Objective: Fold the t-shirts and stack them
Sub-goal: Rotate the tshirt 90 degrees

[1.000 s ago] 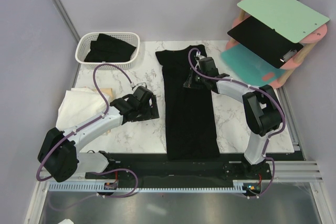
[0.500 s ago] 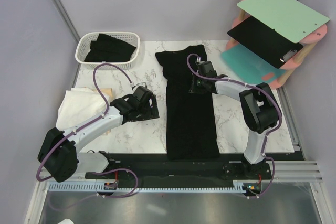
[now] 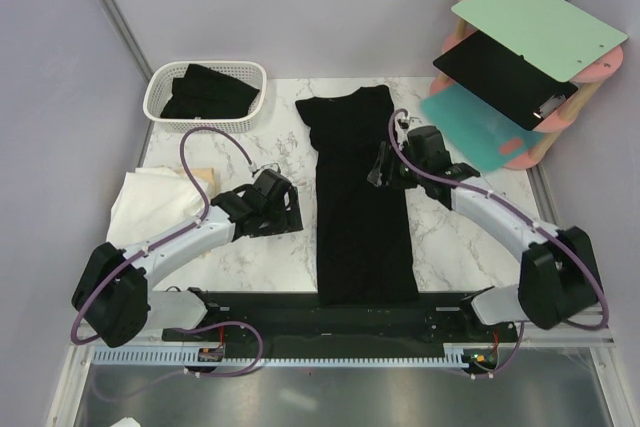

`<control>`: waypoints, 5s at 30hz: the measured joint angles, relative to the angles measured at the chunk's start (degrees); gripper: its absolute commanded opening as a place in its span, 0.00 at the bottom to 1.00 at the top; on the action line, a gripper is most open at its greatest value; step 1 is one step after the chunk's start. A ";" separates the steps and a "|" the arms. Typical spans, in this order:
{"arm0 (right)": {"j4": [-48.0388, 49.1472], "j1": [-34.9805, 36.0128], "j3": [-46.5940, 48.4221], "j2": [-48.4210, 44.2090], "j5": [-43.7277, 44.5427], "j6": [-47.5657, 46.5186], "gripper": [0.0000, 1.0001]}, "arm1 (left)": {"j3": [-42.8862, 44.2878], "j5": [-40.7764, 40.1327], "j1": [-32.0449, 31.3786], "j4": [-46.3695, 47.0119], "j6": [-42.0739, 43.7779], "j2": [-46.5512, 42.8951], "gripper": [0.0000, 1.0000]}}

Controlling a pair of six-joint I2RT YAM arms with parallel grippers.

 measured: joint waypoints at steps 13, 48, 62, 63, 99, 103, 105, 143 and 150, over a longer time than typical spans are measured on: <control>-9.92 7.58 -21.33 -18.93 -6.54 5.27 0.54 | -2.14 1.49 0.00 2.14 -0.04 0.00 0.86; -1.68 22.56 -28.65 -15.45 -7.69 16.63 0.02 | -7.67 2.60 0.00 4.26 -1.14 -0.42 0.84; -5.79 23.19 -29.00 -24.59 -7.30 18.23 0.00 | -8.28 2.58 0.00 4.81 -1.14 0.31 0.84; -6.38 23.21 -29.05 -25.16 -7.30 18.29 0.00 | -8.28 2.58 0.00 4.87 -1.14 0.44 0.84; -22.34 28.55 -27.28 -39.34 6.25 22.16 0.62 | -9.66 5.73 -5.07 9.07 -1.97 0.61 0.81; -26.01 28.55 -26.14 -39.52 12.04 23.12 0.60 | -11.10 7.52 -10.10 11.32 -4.02 0.17 0.79; -28.39 28.55 -26.16 -39.65 14.12 23.71 0.59 | -11.39 8.04 -13.07 12.04 -5.40 0.52 0.79; -34.86 28.55 -20.92 -36.48 21.44 25.64 0.60 | -5.05 -1.03 -28.20 2.95 -16.15 1.90 0.02; -28.72 28.55 -20.06 -28.63 23.67 22.84 0.62 | 5.20 -2.25 -28.20 3.32 -12.52 10.19 0.02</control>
